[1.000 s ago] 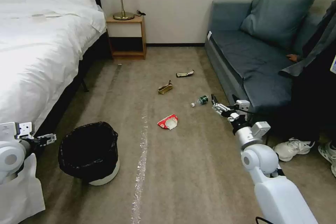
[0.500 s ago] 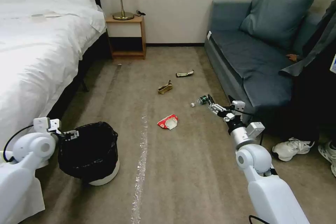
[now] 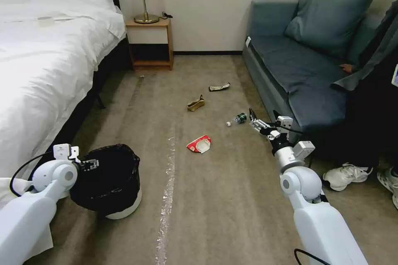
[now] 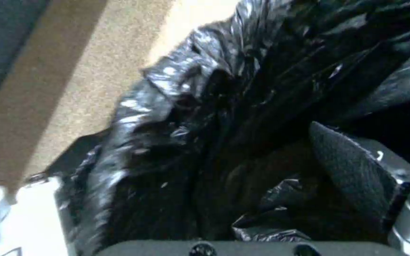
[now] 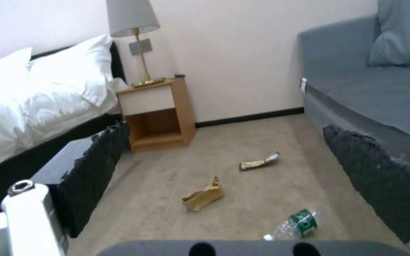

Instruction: Pick up the trash bin, then pick up the garbage on the floor and place it into the trash bin.

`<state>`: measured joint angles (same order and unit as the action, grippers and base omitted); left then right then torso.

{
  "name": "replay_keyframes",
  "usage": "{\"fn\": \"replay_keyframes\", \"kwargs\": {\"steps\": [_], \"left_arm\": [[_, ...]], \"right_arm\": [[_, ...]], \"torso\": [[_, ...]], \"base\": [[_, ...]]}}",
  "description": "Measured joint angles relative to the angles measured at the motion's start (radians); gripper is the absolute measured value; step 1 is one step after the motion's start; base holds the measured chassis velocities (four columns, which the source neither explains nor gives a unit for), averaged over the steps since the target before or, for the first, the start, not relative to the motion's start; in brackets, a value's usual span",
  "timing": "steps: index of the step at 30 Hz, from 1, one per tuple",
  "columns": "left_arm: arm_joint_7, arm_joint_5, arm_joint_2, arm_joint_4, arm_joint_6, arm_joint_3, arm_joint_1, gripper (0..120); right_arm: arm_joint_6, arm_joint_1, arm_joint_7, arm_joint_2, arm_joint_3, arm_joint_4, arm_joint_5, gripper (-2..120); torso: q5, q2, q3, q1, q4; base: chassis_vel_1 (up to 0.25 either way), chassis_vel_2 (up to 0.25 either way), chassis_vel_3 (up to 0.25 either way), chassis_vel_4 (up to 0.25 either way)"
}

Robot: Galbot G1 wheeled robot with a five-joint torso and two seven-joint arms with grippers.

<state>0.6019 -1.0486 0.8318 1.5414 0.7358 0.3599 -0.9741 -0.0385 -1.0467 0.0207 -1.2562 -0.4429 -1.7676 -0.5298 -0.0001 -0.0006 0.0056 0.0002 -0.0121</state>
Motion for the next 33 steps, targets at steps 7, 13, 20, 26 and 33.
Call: {"fn": "replay_keyframes", "kwargs": {"steps": [7, 13, 20, 26, 33], "left_arm": [[-0.048, 0.108, 0.067, -0.068, -0.008, -0.011, 0.040, 82], [-0.068, 0.147, 0.074, -0.058, -0.009, -0.013, 0.022, 70], [-0.074, 0.169, 0.062, -0.020, -0.009, -0.002, -0.018, 57], [-0.084, 0.169, 0.047, 0.011, -0.008, 0.016, -0.051, 44], [-0.095, 0.160, 0.031, 0.034, 0.000, 0.035, -0.095, 26]], "right_arm": [[0.013, -0.018, 0.005, -0.001, -0.007, -0.012, -0.010, 100], [0.014, -0.033, 0.004, 0.010, -0.019, -0.024, -0.011, 100], [0.012, -0.043, -0.006, 0.012, -0.021, -0.044, -0.017, 100], [0.008, -0.047, -0.015, 0.022, -0.024, -0.059, -0.027, 100], [0.005, -0.046, -0.028, 0.023, -0.027, -0.071, -0.042, 100]], "torso": [[0.0029, 0.000, -0.001, 0.000, 0.0010], [0.0023, 0.000, -0.001, 0.000, 0.0009], [0.0002, 0.000, 0.000, 0.000, -0.0003], [-0.0007, 0.000, 0.000, 0.000, -0.0008], [-0.0010, 0.000, 0.000, 0.000, -0.0002]], "base": [[0.000, 0.000, 0.000, 0.000], [0.000, 0.000, 0.000, 0.000], [0.000, 0.000, 0.000, 0.000], [0.000, 0.000, 0.000, 0.000], [0.000, 0.000, 0.000, 0.000]]}}
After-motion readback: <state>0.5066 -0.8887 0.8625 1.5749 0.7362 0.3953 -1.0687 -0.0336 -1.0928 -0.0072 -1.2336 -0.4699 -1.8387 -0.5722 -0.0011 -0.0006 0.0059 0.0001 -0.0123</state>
